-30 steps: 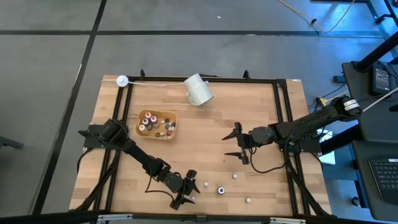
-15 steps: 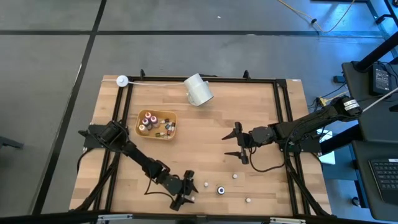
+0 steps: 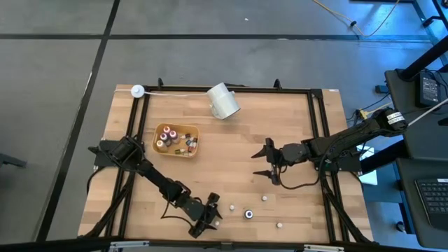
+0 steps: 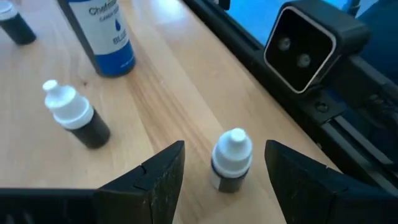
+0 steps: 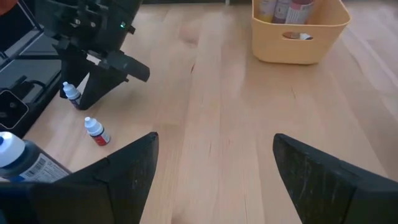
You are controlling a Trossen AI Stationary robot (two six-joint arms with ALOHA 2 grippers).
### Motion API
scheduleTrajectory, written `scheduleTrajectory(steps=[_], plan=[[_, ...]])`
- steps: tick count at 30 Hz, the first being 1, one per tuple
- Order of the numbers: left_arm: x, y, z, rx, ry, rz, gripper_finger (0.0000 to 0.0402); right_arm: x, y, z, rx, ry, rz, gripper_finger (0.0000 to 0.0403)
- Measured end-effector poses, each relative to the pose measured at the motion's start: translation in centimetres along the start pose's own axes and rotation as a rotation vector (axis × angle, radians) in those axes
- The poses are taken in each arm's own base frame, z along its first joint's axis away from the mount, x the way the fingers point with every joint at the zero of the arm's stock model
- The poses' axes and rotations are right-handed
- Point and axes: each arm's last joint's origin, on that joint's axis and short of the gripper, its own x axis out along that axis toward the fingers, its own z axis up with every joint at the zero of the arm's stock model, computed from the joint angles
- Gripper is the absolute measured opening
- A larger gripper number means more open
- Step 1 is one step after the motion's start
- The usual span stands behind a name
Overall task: Pick & Place food coloring
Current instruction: Put the small purple food coloring bottle into the bin
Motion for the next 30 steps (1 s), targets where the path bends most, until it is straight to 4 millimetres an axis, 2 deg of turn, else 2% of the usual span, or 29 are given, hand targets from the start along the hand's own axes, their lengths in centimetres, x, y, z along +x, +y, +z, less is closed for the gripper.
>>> scheduleTrajectory(steps=[5, 16, 23, 26, 30], plan=[[0.0, 0.0, 0.0, 0.006, -0.001, 0.000, 0.0193, 0.0, 0.0, 0.0, 0.007, 0.003, -0.001, 0.0316], [0.0, 0.1, -0.3, 0.147, 0.029, 0.001, 0.0107, 0.0, 0.0, -0.2, 0.010, 0.016, -0.002, 0.0316], [0.0, 0.1, -0.1, 0.164, 0.009, 0.000, 0.0072, 0.0, -0.1, -0.5, 0.104, 0.048, -0.010, 0.0316], [-0.2, 0.0, 0.4, 0.116, -0.010, 0.000, 0.0069, 0.0, -0.1, -0.5, 0.114, 0.048, -0.010, 0.0316], [-1.7, 0.5, 2.1, -0.074, -0.025, 0.035, 0.0069, 0.0, -0.1, -0.5, 0.134, 0.048, -0.010, 0.0316]])
